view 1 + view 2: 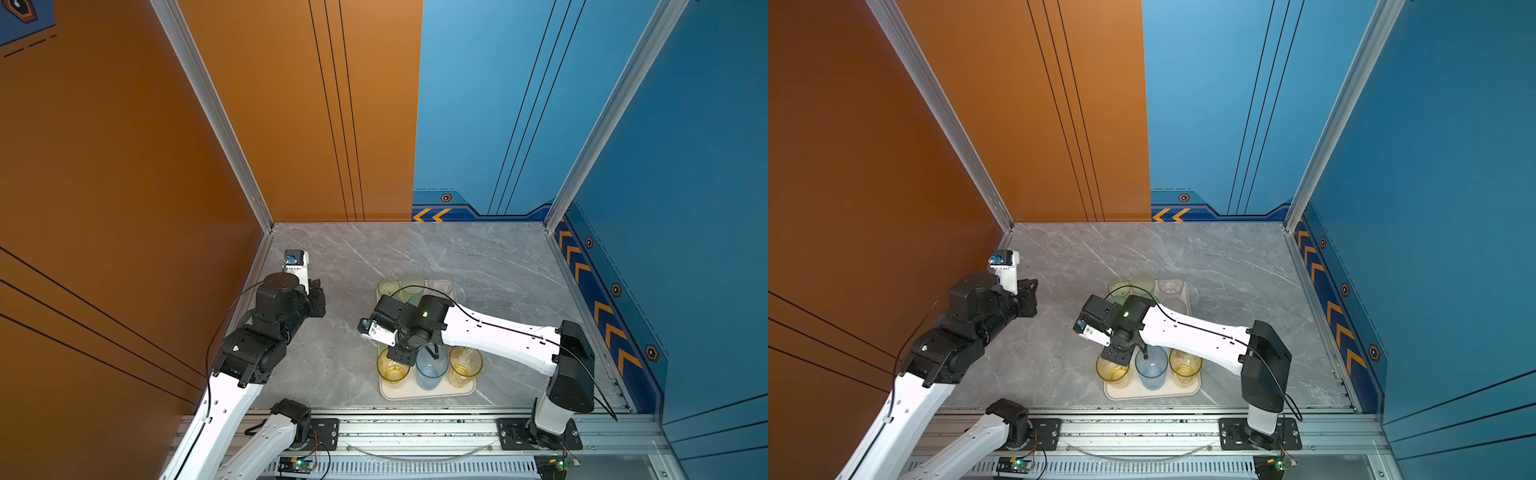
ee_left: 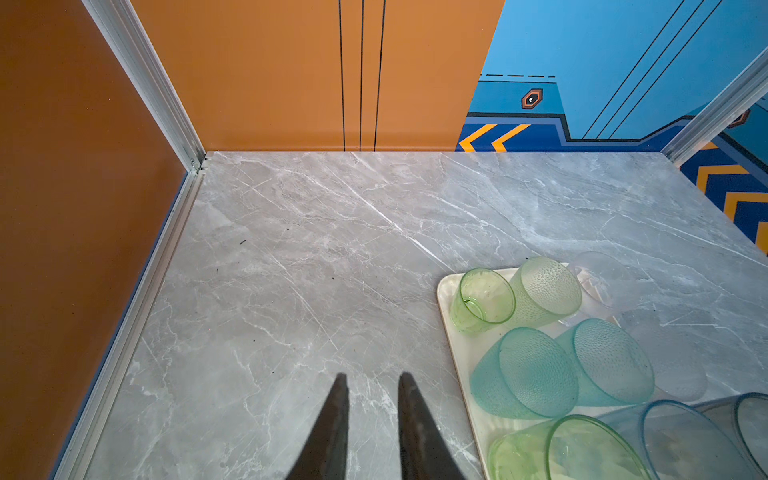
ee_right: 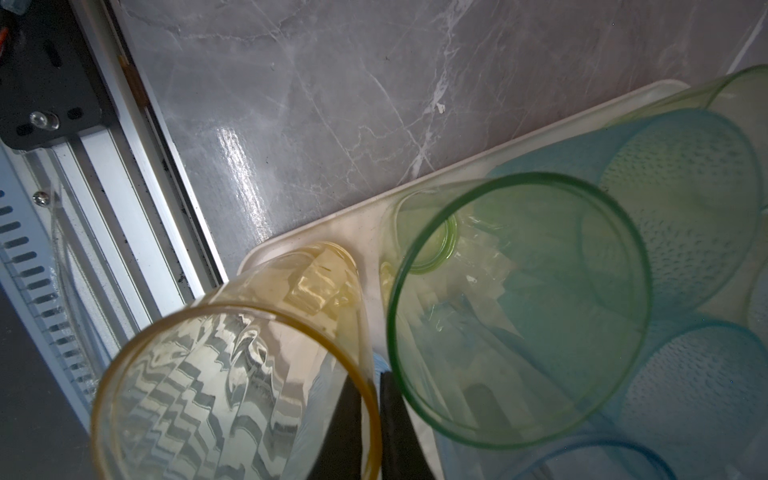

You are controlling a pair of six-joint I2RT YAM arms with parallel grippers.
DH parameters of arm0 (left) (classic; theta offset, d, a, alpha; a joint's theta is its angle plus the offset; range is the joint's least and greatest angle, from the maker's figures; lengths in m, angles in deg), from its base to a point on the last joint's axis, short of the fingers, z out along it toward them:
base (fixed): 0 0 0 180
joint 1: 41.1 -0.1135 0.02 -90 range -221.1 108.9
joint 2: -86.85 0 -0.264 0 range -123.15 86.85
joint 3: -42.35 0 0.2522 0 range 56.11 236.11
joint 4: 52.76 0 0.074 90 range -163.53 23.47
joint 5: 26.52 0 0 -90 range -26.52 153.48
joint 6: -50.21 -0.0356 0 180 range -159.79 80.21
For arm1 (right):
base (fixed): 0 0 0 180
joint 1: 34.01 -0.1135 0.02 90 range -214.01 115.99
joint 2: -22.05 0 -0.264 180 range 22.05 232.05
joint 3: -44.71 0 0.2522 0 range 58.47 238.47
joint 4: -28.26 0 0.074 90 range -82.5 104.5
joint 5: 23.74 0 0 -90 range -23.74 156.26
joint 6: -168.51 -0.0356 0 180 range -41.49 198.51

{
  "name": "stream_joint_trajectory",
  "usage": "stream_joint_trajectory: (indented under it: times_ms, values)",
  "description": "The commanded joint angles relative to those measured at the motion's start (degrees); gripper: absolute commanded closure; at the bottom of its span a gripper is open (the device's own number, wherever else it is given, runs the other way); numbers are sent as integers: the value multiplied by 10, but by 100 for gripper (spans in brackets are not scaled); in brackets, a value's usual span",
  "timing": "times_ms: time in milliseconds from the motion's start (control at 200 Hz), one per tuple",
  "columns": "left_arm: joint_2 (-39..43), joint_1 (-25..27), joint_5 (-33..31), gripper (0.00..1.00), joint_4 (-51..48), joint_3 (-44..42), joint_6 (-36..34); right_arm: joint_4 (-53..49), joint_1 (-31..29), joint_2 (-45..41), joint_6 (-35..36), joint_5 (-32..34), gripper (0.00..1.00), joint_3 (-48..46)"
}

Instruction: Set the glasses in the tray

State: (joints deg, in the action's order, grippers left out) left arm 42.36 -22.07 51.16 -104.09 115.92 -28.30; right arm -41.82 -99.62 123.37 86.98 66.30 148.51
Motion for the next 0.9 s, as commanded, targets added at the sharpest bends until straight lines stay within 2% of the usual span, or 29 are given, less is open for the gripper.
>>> stream_joint_trajectory:
  times_ms: [0,891]
  values:
    - [-1,-7,12,77,-8,16,2,5,3,-24,-14,-10,86,-9]
    - [-6,-7,13,77,-9,14,3,5,2,-61,-17,-21,84,-18]
